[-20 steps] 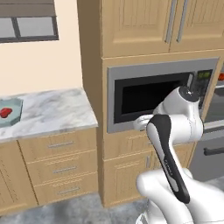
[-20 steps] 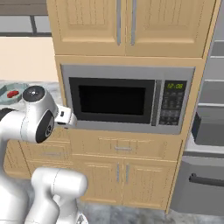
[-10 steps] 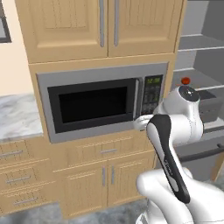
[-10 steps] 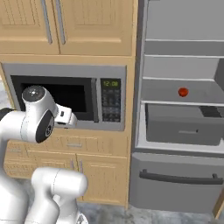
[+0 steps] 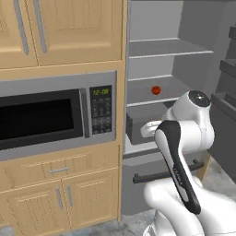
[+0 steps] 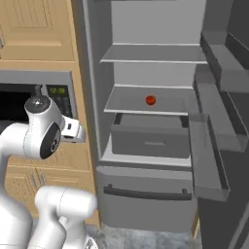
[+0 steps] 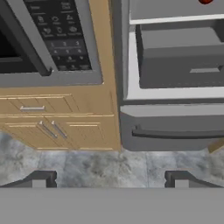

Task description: Place one tomato and one steak in each tupperware on the nearby counter, to pack two identical lunches.

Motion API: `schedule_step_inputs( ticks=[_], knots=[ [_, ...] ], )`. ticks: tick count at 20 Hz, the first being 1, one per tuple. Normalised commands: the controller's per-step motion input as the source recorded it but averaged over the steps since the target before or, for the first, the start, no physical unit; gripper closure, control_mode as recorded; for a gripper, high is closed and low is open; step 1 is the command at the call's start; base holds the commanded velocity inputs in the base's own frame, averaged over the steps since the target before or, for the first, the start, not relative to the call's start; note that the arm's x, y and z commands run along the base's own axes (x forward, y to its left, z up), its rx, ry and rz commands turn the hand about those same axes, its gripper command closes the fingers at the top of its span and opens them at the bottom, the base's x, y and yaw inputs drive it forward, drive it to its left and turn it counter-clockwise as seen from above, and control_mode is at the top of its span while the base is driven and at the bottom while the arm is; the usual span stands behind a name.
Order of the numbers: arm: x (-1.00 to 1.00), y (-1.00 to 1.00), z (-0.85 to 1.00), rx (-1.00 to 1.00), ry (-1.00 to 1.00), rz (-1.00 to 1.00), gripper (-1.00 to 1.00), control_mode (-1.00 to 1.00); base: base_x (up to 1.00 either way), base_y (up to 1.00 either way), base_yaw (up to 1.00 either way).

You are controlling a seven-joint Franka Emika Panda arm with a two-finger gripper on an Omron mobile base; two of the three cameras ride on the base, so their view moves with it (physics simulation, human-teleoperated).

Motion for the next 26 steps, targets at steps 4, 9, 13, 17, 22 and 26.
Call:
schedule_step_inputs(
  ticks=[4,9,13,17,22,26],
  knots=[
    [0.0,0.0,0.0,0.0,0.0,0.0,-1.0,1.0,-0.01,-0.77,0.0],
    [0.0,0.0,0.0,0.0,0.0,0.0,-1.0,1.0,0.0,-0.49,0.0],
    [0.0,0.0,0.0,0.0,0.0,0.0,-1.0,1.0,0.0,-0.42,0.0],
    [0.0,0.0,0.0,0.0,0.0,0.0,-1.0,1.0,0.0,-0.53,0.0],
    [0.0,0.0,0.0,0.0,0.0,0.0,-1.0,1.0,0.0,-0.26,0.0],
    [0.0,0.0,0.0,0.0,0.0,0.0,-1.0,1.0,0.11,0.04,-0.02]
  ],
)
